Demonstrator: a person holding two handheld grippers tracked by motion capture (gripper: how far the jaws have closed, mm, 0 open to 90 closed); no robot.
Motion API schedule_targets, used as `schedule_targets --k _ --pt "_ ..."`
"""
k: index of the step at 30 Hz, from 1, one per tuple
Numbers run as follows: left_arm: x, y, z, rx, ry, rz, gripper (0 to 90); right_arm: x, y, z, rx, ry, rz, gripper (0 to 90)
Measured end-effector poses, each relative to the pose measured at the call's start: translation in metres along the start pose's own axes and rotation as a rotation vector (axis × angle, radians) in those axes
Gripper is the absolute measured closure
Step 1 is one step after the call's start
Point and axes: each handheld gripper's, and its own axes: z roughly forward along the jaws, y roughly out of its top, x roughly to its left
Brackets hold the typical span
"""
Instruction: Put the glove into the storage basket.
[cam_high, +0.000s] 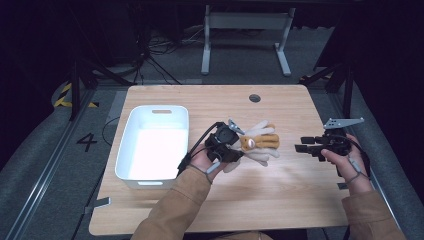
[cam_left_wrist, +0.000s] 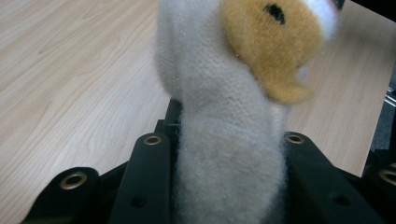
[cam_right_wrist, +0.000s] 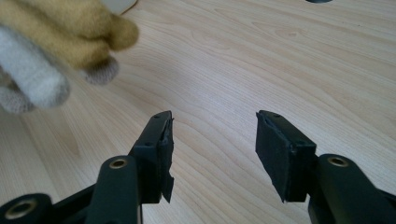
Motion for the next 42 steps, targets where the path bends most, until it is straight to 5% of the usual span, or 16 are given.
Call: schedule_targets --k 15,31,42 --pt "0.021 -0.006 -0.053 0.089 0.127 -0.123 69.0 -0.009 0.017 0.016 0.029 0.016 0.016 48.7" --pt "0.047 -0.021 -0.096 0.1 0.219 -0.29 69.0 -0.015 0.026 0.03 0.112 -0.015 0.035 50.6" --pt "0.077 -0.023 -0.113 0.126 0.281 -0.452 69.0 -0.02 0.02 0.022 0.111 -0.031 0.045 50.4"
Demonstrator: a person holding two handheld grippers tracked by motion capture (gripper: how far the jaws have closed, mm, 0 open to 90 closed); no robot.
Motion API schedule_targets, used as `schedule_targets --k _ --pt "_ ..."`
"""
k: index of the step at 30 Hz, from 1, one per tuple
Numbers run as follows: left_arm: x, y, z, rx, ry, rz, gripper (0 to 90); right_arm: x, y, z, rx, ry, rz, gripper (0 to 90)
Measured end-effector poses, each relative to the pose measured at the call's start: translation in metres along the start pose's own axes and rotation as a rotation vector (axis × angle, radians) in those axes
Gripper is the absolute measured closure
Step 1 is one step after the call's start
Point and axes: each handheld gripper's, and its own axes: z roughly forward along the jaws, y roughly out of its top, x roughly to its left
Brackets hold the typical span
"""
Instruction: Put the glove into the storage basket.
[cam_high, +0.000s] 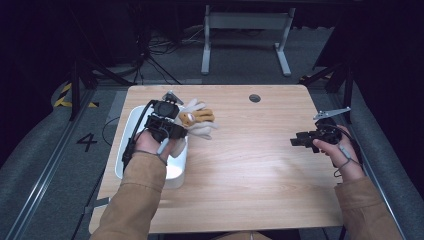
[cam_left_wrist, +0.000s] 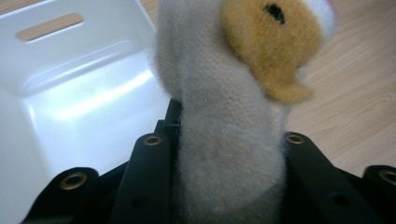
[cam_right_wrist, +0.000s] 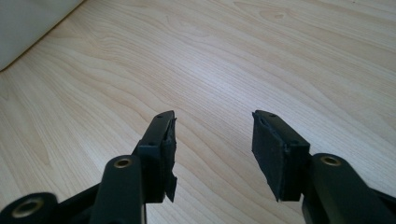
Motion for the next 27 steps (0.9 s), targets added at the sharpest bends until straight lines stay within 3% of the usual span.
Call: schedule_targets --k 5,11,15,19,23,27 --pt "0.011 0.006 -0.004 0.02 0.024 -0.05 68.9 -0.002 -0.003 -0.005 -0.007 -0.003 0.01 50.5" --pt "0.019 0.012 -0.001 0.047 0.04 -0.071 69.0 -0.005 -0.008 -0.006 -0.013 0.031 0.02 50.2" --pt "0.024 0.014 -0.001 0.074 0.049 -0.101 69.0 -0.008 -0.01 -0.007 -0.011 0.03 0.032 50.2" --pt "0.029 0.015 -0.001 0.1 0.056 -0.102 69.0 -0.007 -0.011 -0.006 -0.01 0.035 0.034 50.2" --pt "0.034 0.015 0.002 0.122 0.068 -0.117 69.0 -0.004 -0.01 -0.009 -0.036 0.058 0.026 50.3" --pt "0.042 0.015 0.003 0.134 0.078 -0.167 69.0 -0.004 -0.009 -0.009 -0.042 0.062 0.023 50.2"
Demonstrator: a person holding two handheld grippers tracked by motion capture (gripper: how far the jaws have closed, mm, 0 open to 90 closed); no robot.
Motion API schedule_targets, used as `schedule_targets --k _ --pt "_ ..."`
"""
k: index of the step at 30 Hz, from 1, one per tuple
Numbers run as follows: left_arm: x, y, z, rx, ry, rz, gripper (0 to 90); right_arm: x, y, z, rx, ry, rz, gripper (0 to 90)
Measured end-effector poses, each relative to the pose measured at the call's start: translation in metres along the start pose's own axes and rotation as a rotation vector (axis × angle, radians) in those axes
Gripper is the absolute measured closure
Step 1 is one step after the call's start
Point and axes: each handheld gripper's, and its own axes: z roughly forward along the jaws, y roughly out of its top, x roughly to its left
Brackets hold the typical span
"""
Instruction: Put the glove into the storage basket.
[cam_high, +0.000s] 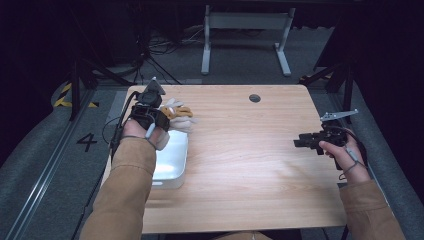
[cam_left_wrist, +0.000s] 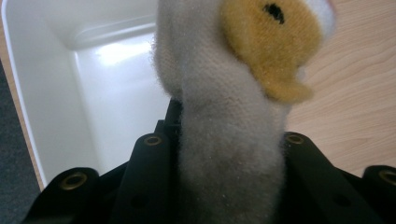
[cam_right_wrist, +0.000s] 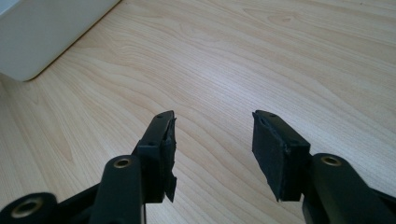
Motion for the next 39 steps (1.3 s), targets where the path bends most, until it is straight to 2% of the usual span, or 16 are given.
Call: schedule_targets --k 10,11,12,15,18,21,25,34,39 --pt "0.015 0.004 0.005 0.035 0.031 -0.094 69.0 -0.001 -0.001 0.002 0.012 0.001 0.001 50.1" --pt "0.015 0.004 0.005 0.035 0.031 -0.094 69.0 -0.001 -0.001 0.002 0.012 0.001 0.001 50.1" --pt "0.017 0.005 0.006 0.044 0.029 -0.113 69.0 -0.001 -0.001 0.002 0.011 0.001 0.002 50.1" --pt "0.02 0.006 0.008 0.053 0.041 -0.128 69.0 -0.001 -0.001 0.002 0.013 0.001 0.002 50.1" --pt "0.024 0.007 0.011 0.052 0.058 -0.169 69.0 -0.001 -0.001 0.002 0.013 0.0 0.002 50.1" --pt "0.031 0.007 0.015 0.041 0.054 -0.212 69.0 -0.002 -0.001 0.003 0.014 0.0 0.002 50.1" --pt "0.039 0.006 0.02 0.035 0.052 -0.249 69.0 -0.002 -0.002 0.003 0.013 0.001 0.002 50.0" --pt "0.037 0.007 0.03 0.046 0.06 -0.252 69.0 -0.002 -0.002 0.004 0.015 -0.001 0.003 49.9" --pt "0.038 0.003 0.042 0.046 0.058 -0.255 68.9 -0.002 -0.002 0.005 0.017 -0.001 0.003 49.8"
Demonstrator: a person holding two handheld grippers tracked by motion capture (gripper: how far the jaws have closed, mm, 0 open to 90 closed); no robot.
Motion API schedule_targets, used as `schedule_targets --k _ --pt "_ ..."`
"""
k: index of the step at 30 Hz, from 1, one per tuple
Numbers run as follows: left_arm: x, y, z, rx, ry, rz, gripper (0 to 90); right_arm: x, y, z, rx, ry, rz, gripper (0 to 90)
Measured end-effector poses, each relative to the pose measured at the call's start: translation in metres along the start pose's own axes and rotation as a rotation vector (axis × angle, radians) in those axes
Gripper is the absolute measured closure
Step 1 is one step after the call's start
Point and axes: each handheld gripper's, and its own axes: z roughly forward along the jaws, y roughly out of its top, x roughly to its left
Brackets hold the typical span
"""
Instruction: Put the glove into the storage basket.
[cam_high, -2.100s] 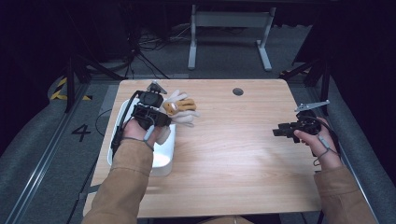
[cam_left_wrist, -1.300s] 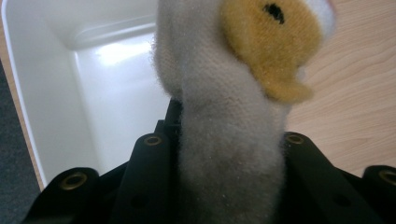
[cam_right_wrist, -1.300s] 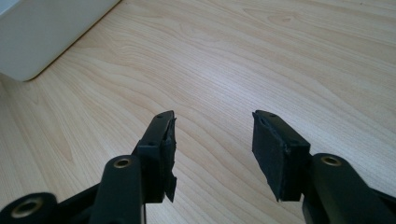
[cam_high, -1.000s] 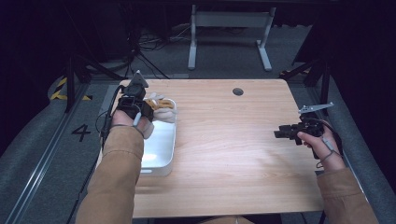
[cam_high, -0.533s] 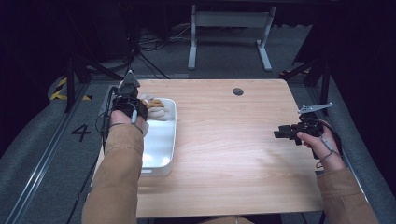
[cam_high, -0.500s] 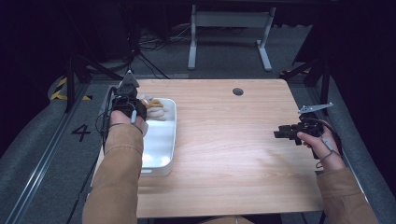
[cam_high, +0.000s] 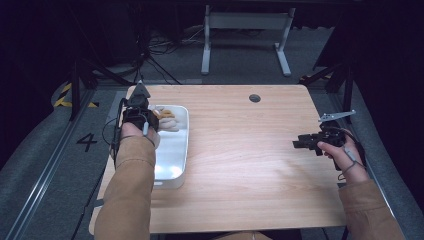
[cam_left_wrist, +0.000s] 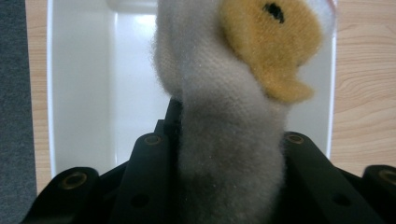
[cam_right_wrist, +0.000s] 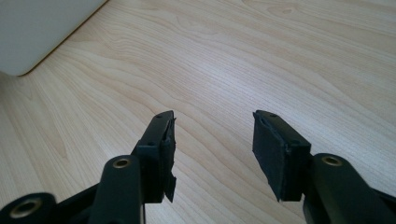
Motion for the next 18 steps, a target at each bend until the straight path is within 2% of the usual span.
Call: schedule_targets --k 6,12,18 --pt "0.008 -0.006 0.018 -0.012 -0.026 -0.034 68.4 -0.001 0.0 0.0 0.001 0.001 -0.001 49.8" --pt "0.018 -0.009 0.034 0.007 -0.017 -0.064 68.3 -0.001 -0.001 0.001 0.005 0.002 0.0 49.6" --pt "0.02 -0.013 0.051 0.034 -0.017 -0.067 68.1 -0.002 -0.001 0.002 0.008 0.001 0.001 49.2"
